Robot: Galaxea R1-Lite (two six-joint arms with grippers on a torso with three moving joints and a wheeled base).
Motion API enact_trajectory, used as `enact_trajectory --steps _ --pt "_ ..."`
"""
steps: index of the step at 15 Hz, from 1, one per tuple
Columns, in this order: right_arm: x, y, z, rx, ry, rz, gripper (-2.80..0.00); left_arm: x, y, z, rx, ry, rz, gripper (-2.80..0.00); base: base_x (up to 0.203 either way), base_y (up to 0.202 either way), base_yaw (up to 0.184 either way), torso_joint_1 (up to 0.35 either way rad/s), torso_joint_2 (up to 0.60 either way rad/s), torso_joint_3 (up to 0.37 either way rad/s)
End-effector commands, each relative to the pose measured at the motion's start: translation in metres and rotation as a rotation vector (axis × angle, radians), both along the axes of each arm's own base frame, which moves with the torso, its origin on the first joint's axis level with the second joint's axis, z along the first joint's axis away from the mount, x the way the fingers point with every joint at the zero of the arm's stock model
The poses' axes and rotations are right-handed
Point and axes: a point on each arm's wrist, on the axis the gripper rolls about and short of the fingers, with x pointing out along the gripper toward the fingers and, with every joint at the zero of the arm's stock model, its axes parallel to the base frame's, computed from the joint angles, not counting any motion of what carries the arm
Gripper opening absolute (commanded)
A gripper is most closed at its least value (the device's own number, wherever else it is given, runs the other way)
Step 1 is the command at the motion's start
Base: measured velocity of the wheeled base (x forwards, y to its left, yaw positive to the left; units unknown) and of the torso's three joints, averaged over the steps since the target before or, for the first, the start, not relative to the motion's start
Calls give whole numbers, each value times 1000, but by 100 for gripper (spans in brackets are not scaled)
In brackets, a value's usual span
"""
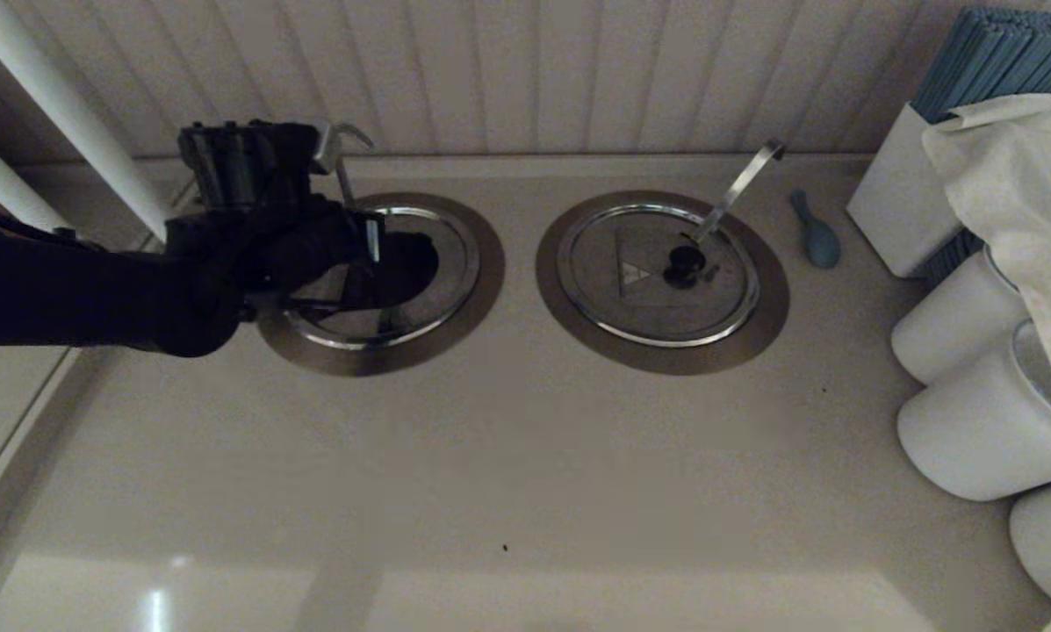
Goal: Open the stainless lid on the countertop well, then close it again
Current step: Stir with a spoon
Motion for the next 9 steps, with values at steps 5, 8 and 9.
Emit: enact_trajectory --steps 5,8,9 --pt "0 0 0 0 -1 0 -280 22 -22 -11 -3 -18 26 -280 0 0 0 0 0 0" --pt "0 0 0 0 -1 0 -280 23 -31 -8 10 16 -1 -280 0 0 0 0 0 0" --pt "0 0 0 0 -1 0 -280 25 -33 -9 14 25 -7 -280 0 0 0 0 0 0"
